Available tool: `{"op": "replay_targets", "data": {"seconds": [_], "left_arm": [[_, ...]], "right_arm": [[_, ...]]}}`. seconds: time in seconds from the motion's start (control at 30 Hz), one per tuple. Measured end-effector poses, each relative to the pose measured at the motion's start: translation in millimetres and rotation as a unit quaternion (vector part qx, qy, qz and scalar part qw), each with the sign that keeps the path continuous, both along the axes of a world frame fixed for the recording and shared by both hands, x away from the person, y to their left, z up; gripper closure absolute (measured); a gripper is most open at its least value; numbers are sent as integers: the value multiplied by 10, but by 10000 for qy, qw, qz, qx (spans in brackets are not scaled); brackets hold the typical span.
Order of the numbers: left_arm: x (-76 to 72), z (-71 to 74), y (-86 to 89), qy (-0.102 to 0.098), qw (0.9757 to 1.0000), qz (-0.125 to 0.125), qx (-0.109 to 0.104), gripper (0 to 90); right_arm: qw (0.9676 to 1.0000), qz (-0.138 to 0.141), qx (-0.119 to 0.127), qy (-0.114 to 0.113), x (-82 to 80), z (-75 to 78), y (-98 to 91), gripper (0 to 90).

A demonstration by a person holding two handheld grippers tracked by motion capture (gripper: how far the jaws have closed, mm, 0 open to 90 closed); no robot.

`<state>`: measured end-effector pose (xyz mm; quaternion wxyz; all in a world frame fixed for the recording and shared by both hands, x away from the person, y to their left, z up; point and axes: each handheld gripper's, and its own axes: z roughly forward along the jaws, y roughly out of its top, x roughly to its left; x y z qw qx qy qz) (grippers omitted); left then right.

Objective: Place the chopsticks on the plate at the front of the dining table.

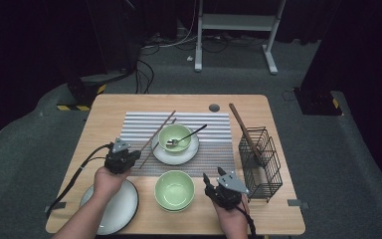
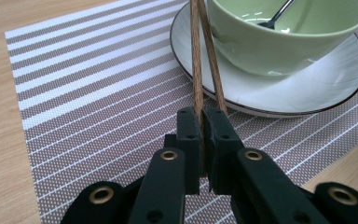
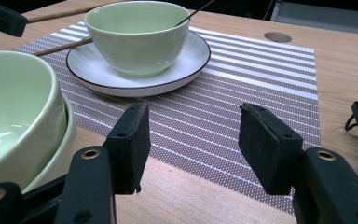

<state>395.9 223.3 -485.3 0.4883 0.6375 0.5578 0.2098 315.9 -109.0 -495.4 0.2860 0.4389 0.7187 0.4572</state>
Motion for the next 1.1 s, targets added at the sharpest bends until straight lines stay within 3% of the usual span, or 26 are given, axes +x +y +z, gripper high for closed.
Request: {"op": "replay_targets", "data": {"seconds": [1.1], "left_arm": [[-3, -142, -1, 394, 9988, -46, 289, 845]], "right_arm": [[10000, 28, -11, 11, -6, -3, 21, 431]]}}
